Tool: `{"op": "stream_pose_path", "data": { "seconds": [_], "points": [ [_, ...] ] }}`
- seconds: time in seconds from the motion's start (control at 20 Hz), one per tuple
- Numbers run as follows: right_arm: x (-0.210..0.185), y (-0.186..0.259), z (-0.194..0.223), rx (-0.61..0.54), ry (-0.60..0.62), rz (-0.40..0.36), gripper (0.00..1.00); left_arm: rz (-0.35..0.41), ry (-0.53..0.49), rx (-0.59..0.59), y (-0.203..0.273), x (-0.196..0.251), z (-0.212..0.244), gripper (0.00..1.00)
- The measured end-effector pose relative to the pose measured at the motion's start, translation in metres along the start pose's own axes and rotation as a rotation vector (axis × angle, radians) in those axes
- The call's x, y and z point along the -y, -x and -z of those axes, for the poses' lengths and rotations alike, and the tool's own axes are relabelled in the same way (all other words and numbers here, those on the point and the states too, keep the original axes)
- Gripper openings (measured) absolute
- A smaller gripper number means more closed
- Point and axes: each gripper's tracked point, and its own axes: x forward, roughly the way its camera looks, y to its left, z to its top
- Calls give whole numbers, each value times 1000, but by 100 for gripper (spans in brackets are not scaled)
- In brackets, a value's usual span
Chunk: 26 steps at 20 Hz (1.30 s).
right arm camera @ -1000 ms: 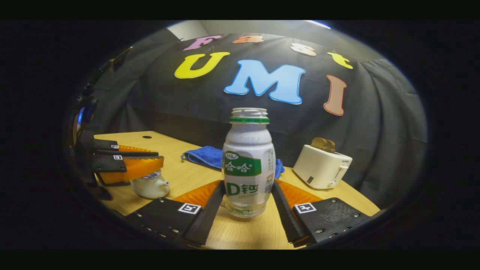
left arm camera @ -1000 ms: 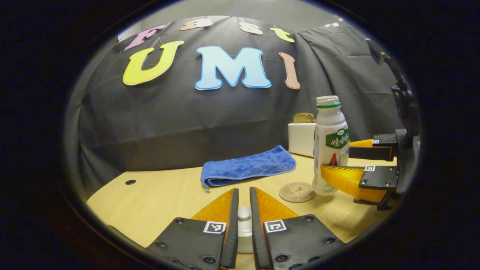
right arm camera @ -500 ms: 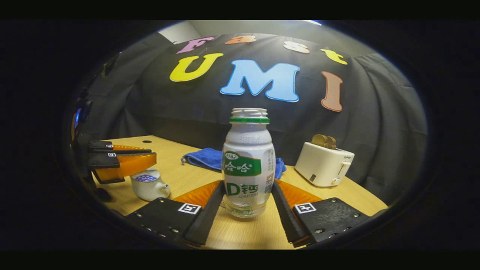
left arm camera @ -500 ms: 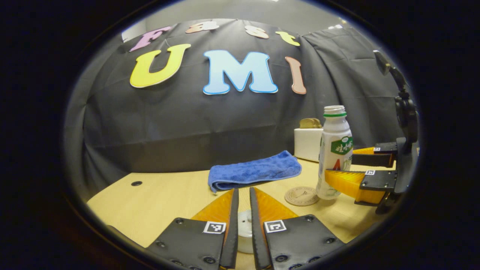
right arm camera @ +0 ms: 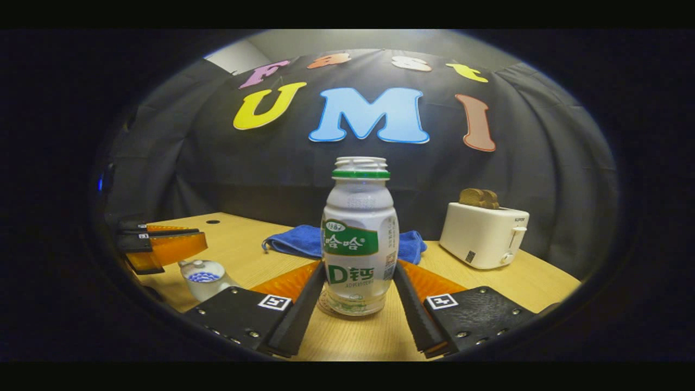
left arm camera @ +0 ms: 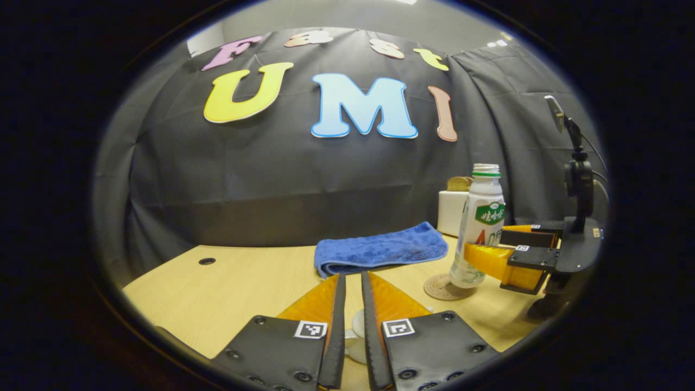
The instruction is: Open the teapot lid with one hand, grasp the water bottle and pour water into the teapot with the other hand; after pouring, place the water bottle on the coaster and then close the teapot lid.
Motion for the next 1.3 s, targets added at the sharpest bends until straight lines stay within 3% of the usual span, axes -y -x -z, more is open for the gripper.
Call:
{"op": "stream_pose_path", "data": {
  "seconds": [0.05,0.1,0.15,1.3],
  "points": [
    [0,-3,-2,4,12,4,75,-6,6,1,0,-2,0,24],
    [0,-7,-5,11,17,3,76,-11,9,1,0,-5,-1,24],
    [-3,-10,-7,16,20,0,76,-16,12,1,0,-7,0,33],
    [-7,-39,18,-80,-61,-8,77,-38,25,-20,-4,-13,9,33]
  ]
}}
